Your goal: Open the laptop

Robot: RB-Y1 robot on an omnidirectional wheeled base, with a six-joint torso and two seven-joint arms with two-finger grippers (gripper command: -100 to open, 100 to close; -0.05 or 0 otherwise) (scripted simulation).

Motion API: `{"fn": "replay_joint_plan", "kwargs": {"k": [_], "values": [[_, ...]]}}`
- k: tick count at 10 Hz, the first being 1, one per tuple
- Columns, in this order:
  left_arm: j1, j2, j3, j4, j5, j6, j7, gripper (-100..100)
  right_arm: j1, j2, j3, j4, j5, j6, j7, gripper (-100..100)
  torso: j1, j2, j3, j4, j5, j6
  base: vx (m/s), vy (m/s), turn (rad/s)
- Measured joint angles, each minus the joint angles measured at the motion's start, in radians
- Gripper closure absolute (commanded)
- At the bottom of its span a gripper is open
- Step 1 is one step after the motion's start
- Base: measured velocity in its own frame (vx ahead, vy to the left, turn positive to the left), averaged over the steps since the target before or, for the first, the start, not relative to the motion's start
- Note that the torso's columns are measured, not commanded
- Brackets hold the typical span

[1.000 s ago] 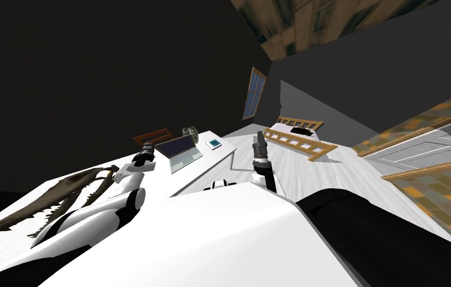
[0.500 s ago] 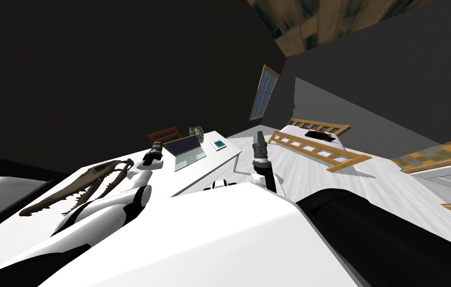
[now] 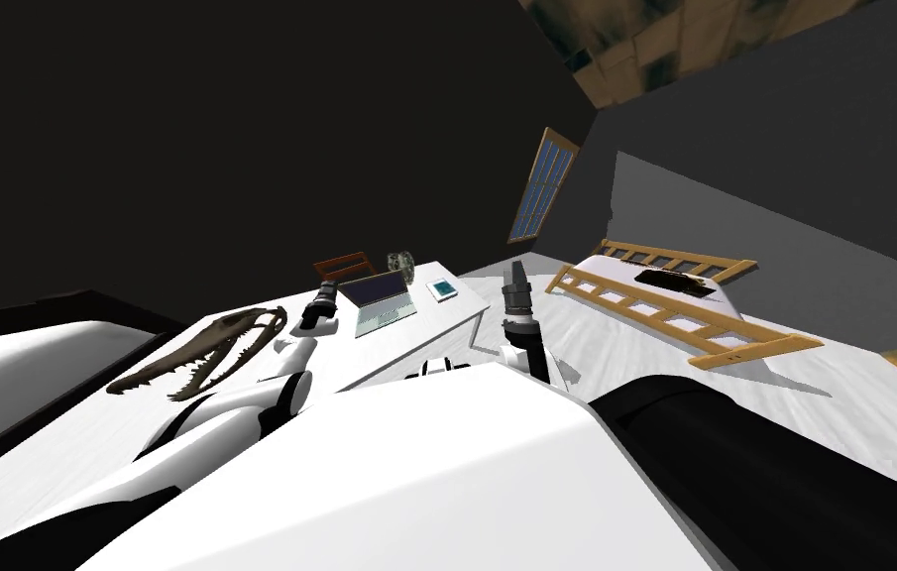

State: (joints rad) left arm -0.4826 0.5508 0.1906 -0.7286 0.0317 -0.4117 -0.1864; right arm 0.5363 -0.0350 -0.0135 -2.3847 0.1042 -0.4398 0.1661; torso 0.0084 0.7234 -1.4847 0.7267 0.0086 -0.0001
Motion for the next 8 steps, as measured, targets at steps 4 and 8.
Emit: {"fn": "replay_joint_plan", "kwargs": {"k": [4, 8], "values": [[0.007, -0.046, -0.081, -0.029, 0.115, -0.078, -0.096, 100, 0.000, 0.000, 0.000, 0.000, 0.000, 0.000, 0.000, 0, 0.000, 0.002, 0.001, 0.001, -0.001, 0.007, 0.080, -0.026, 0.268], [0.010, -0.103, -0.162, -0.044, 0.219, -0.167, -0.191, 100, 0.000, 0.000, 0.000, 0.000, 0.000, 0.000, 0.000, 0, -0.004, 0.001, 0.001, 0.001, -0.003, 0.002, 0.060, -0.028, 0.206]]}}
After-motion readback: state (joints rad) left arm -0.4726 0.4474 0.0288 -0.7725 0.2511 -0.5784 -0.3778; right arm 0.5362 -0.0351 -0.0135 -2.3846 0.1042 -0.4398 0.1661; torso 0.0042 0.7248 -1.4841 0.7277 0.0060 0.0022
